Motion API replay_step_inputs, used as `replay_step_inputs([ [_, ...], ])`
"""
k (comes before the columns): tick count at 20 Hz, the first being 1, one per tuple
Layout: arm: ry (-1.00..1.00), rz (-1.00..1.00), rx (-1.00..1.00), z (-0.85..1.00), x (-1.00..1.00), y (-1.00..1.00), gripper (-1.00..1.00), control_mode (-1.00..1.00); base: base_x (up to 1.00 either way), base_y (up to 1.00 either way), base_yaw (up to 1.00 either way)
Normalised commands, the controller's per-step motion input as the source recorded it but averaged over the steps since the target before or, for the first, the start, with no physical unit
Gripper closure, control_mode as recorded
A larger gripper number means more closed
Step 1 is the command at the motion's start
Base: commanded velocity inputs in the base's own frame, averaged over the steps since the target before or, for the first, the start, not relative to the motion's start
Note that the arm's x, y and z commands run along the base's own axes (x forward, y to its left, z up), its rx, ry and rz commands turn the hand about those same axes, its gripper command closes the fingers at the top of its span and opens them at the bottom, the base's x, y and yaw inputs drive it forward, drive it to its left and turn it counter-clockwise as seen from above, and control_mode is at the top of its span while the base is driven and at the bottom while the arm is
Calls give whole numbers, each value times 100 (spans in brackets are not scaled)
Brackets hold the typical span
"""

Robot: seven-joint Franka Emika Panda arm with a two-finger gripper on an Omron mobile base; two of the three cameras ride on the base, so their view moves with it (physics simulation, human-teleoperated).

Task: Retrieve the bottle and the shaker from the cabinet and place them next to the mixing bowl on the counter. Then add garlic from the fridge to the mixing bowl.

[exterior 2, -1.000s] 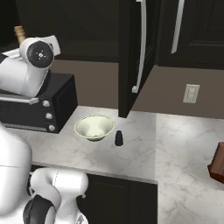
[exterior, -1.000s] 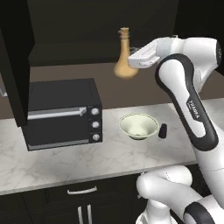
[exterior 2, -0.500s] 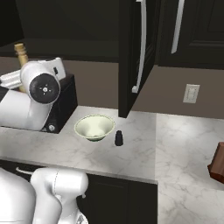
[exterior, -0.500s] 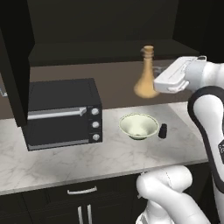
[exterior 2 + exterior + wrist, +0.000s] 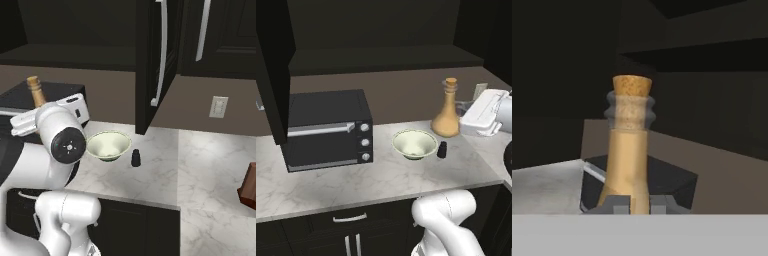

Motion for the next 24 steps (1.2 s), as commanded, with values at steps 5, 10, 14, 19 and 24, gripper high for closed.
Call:
replay_step_inputs([
  [5, -2, 0, 0, -35, -39, -38, 100, -100, 0, 0, 0],
  [10, -1, 0, 0, -36, -26, -28, 100, -100, 0, 0, 0],
  [14, -8, 0, 0, -43, -2, -26, 100, -100, 0, 0, 0],
  [19, -9, 0, 0, -45, 0, -24, 100, -100, 0, 0, 0],
  [24, -7, 0, 0, -65, 0, -17, 100, -100, 0, 0, 0],
])
